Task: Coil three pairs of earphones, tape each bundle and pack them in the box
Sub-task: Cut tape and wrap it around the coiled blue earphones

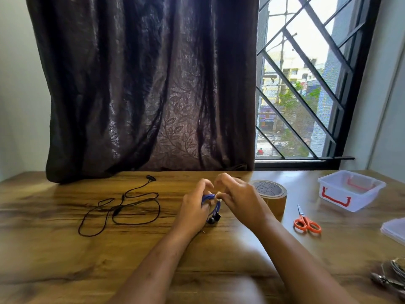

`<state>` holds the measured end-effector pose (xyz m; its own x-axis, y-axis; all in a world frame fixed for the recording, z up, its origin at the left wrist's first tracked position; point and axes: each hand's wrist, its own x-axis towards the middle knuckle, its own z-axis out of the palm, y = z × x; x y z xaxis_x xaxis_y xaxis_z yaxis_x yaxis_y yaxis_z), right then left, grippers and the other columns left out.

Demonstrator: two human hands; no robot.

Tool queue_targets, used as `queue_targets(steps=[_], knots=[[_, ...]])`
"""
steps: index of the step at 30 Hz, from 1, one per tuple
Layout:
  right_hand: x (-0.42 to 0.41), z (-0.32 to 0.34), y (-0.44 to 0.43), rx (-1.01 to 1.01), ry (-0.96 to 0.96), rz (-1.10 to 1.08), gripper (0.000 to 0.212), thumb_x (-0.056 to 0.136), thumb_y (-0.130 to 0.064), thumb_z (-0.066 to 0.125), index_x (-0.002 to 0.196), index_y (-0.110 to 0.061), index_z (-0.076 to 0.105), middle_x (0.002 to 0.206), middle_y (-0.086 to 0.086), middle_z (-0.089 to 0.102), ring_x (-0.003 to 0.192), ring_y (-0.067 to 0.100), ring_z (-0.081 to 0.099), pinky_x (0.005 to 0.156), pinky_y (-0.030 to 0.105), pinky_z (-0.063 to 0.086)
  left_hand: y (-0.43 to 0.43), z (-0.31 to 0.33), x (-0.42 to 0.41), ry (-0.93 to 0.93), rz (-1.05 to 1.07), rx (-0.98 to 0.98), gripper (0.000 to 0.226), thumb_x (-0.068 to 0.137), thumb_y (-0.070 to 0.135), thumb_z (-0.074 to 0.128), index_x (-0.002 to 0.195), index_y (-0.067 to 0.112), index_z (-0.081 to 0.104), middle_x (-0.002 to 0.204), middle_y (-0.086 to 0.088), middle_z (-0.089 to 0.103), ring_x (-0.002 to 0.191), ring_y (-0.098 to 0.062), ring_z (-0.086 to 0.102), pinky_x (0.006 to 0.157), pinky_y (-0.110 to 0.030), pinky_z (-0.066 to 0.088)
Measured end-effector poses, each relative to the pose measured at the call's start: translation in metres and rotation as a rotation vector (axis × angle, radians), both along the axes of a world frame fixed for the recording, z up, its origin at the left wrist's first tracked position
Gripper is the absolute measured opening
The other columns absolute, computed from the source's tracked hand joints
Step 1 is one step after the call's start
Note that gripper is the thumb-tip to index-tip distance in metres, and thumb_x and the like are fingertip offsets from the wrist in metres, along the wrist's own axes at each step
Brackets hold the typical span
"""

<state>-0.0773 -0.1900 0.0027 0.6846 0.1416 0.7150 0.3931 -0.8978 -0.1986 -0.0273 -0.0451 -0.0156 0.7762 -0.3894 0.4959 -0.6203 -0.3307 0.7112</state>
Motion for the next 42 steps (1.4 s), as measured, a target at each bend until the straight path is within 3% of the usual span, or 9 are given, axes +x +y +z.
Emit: queue_targets(steps=[5,11,16,19,25,28,31,38,42], knots=[[-0.0015,0.0018,-0.001,0.079,-0.009,0.06,0.008,0.093,-0.014,0.059,0.098,-0.02,0.056,0.089,-0.006,0.064,0.078,0.007,0.062,0.065,0.024,0.054,-0.001,0.0003,-0.0019,0.013,-0.061,0.008,0.024,0.091,0.016,0.058,0.092,0.038,0.048,0.094,0.011,0.059,0.086,-0.006,0.061,0.064,-0.024,0.057],[0.0044,0.0016,-0.0036,0.269,0.008,0.083,0.021,0.088,-0.006,0.062,0.093,-0.027,0.061,0.085,-0.012,0.067,0.083,0.002,0.065,0.069,0.018,0.053,-0.0038,0.0036,-0.0063,0.063,-0.159,-0.083,0.028,0.09,0.013,0.057,0.1,0.035,0.043,0.089,0.003,0.065,0.078,-0.015,0.063,0.068,-0.037,0.054],[0.0032,0.0043,-0.0017,0.498,0.103,0.114,0.02,0.085,-0.008,0.068,0.087,-0.028,0.063,0.078,-0.011,0.071,0.076,0.0,0.066,0.063,0.009,0.048,-0.0048,0.0039,-0.0092,0.053,-0.191,-0.118,0.031,0.088,0.013,0.061,0.104,0.03,0.042,0.087,0.0,0.061,0.071,-0.006,0.059,0.063,-0.024,0.05],[0.0032,0.0045,0.0003,0.521,0.091,0.096,0.014,0.084,-0.01,0.07,0.086,-0.023,0.065,0.082,-0.012,0.068,0.073,-0.003,0.064,0.059,0.007,0.045,-0.0043,0.0035,-0.008,0.068,-0.172,-0.143,0.032,0.087,0.012,0.062,0.104,0.032,0.043,0.092,0.002,0.063,0.08,-0.008,0.063,0.067,-0.027,0.055],[0.0054,0.0038,-0.0014,0.431,0.004,0.002,0.015,0.088,-0.009,0.064,0.088,-0.024,0.065,0.089,-0.008,0.06,0.077,-0.001,0.057,0.064,0.006,0.043,-0.0042,0.0033,-0.0055,0.072,-0.116,-0.169,0.032,0.087,0.012,0.063,0.102,0.033,0.044,0.095,0.005,0.063,0.087,-0.012,0.065,0.072,-0.037,0.059],[0.0057,0.0016,-0.0028,0.356,0.096,0.073,0.013,0.086,-0.014,0.067,0.095,-0.024,0.068,0.089,-0.011,0.066,0.082,-0.001,0.06,0.067,0.008,0.046,-0.003,0.0029,-0.0028,0.055,-0.089,-0.169,0.034,0.087,0.01,0.063,0.102,0.033,0.044,0.096,0.004,0.064,0.086,-0.011,0.065,0.072,-0.038,0.059],[0.0066,-0.0017,-0.001,0.269,0.154,0.066,0.02,0.084,-0.019,0.071,0.104,-0.025,0.068,0.091,-0.017,0.066,0.084,-0.006,0.062,0.071,0.007,0.047,-0.0017,0.0026,-0.0037,0.03,-0.076,-0.144,0.035,0.087,0.007,0.06,0.105,0.032,0.043,0.096,0.004,0.063,0.086,-0.009,0.065,0.071,-0.035,0.058],[0.0049,0.0001,0.0003,0.156,0.179,-0.019,0.013,0.086,-0.018,0.069,0.097,-0.022,0.067,0.084,-0.016,0.061,0.071,-0.008,0.055,0.062,0.005,0.042,-0.0016,-0.0001,-0.0022,-0.032,0.022,-0.09,0.046,0.088,0.011,0.061,0.117,0.034,0.035,0.092,0.01,0.063,0.082,-0.002,0.063,0.066,-0.017,0.053],[0.0056,-0.0019,0.0024,0.038,0.142,-0.064,0.011,0.088,-0.019,0.065,0.099,-0.018,0.068,0.093,-0.007,0.065,0.083,0.004,0.054,0.072,0.014,0.044,-0.0011,0.0003,-0.0037,-0.033,0.054,-0.084,0.048,0.088,0.012,0.062,0.123,0.03,0.035,0.087,0.016,0.059,0.082,0.003,0.06,0.063,-0.012,0.051]])
